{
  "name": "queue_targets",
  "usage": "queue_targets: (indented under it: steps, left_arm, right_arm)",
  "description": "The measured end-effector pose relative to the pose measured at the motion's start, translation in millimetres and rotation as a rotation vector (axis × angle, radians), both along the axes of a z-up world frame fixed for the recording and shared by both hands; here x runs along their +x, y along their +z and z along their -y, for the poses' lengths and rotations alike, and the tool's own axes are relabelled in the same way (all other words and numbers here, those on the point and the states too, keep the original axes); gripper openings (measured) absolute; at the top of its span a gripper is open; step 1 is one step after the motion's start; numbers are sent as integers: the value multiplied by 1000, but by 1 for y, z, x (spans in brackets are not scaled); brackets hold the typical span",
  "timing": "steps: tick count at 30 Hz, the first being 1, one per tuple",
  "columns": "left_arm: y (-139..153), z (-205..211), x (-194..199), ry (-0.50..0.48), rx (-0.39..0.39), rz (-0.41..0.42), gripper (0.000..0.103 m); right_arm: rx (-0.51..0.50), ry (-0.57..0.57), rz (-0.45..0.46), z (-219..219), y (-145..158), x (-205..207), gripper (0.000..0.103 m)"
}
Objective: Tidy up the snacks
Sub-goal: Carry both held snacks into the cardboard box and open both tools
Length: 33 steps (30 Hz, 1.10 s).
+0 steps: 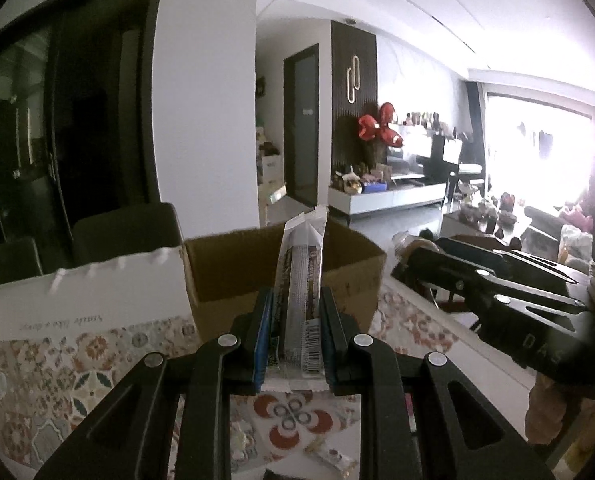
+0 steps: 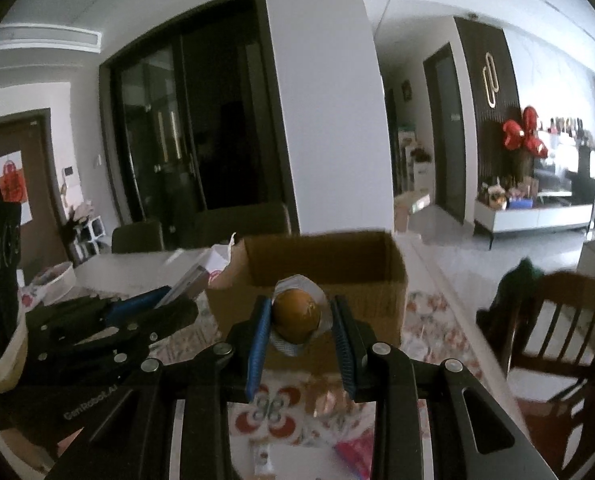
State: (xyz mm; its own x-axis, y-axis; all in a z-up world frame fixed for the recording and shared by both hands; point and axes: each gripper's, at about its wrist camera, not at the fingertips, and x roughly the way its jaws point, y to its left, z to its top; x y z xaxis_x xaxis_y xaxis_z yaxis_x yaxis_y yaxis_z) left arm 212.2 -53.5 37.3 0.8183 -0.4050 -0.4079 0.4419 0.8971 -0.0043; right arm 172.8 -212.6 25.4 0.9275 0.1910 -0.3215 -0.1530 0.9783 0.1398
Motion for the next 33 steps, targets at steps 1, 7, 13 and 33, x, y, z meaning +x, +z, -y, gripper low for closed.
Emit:
queue_targets:
  steps: [1, 7, 13, 33]
  left_arm:
    - [3, 0, 4, 0, -6, 5, 23]
    - [13, -2, 20, 24, -5, 29, 23]
    - [20, -1, 45, 37, 3, 24, 23]
    - [0, 21, 143, 86, 52, -144, 24]
  right_arm:
    - [-2, 0, 12, 0, 5, 3, 32]
    - [-8, -4, 55, 1, 23, 17, 32]
    - [-14, 0, 67, 3, 39, 42, 32]
    - [-34, 1, -113, 25, 15, 145, 32]
